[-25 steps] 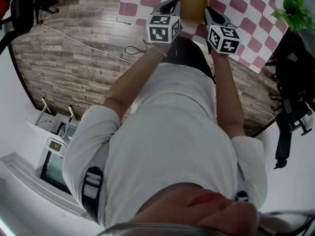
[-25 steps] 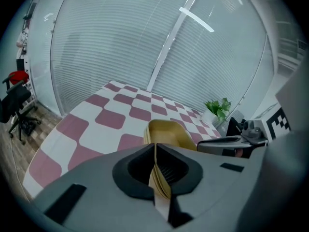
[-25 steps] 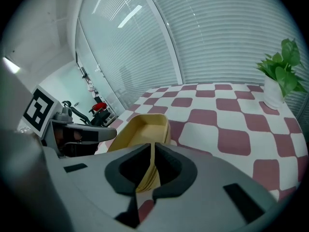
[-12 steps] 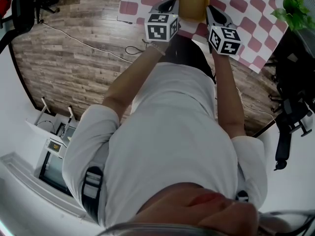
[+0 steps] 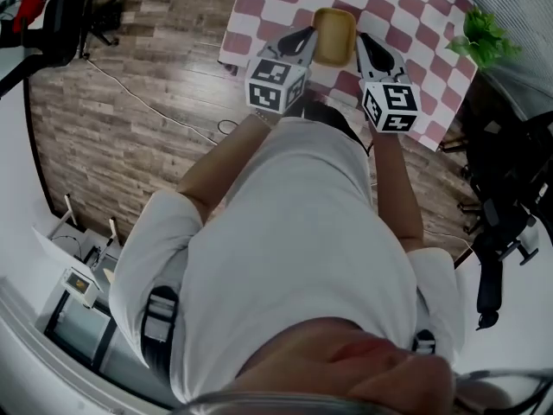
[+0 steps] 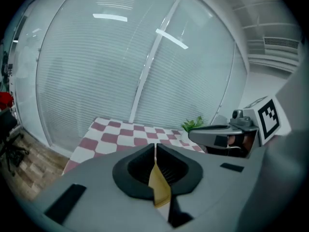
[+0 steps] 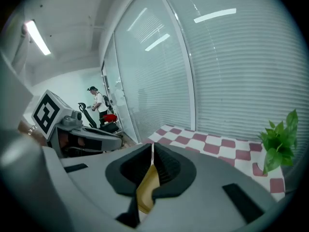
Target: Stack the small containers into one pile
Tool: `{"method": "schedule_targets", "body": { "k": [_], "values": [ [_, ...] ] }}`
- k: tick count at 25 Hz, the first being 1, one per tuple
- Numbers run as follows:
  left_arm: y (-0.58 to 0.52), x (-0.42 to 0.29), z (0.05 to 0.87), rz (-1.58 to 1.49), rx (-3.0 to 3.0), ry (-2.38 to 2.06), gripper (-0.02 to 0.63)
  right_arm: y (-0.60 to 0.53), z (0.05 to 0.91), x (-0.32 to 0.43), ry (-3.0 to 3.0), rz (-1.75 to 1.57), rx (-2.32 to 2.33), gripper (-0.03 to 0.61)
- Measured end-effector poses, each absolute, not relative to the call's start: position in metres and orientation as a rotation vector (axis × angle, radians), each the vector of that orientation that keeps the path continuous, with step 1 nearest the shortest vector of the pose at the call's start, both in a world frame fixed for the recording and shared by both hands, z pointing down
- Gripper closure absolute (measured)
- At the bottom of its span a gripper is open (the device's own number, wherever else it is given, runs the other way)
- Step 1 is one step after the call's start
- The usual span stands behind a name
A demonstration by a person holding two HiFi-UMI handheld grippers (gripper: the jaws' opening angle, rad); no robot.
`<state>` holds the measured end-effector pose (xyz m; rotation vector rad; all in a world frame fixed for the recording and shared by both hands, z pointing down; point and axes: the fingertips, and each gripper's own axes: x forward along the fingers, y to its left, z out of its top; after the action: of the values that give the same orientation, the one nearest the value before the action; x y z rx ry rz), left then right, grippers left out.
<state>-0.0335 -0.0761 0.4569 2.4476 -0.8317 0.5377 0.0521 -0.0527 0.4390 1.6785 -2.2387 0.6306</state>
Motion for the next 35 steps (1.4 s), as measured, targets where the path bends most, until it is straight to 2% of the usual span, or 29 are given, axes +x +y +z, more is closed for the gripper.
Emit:
{"method": "schedule_targets", "body": {
  "k": [7,14,20,35],
  "values": [
    [-0.062,-0.031,0.36,0.338,2.589,-0.787,0.574,-0.039,0.346,0.029,-2.396,0.48,1.676,0.538],
    [-0.035,-0.036,0.304,0.216,2.699,-0.759,0.574,-0.015,0.283,0.009,-2.483,0.348,1.66,0.54],
    [-0.027,-0.03,0.287,0.196,2.775,-0.743,0.572,-0.008,0.258,0.009,-2.497,0.257,1.683,0.541],
    [-0.029,-0.024,0.283,0.169,2.797,-0.754,0.574,-0.009,0.254,0.02,-2.479,0.227,1.713,0.541]
  ]
}}
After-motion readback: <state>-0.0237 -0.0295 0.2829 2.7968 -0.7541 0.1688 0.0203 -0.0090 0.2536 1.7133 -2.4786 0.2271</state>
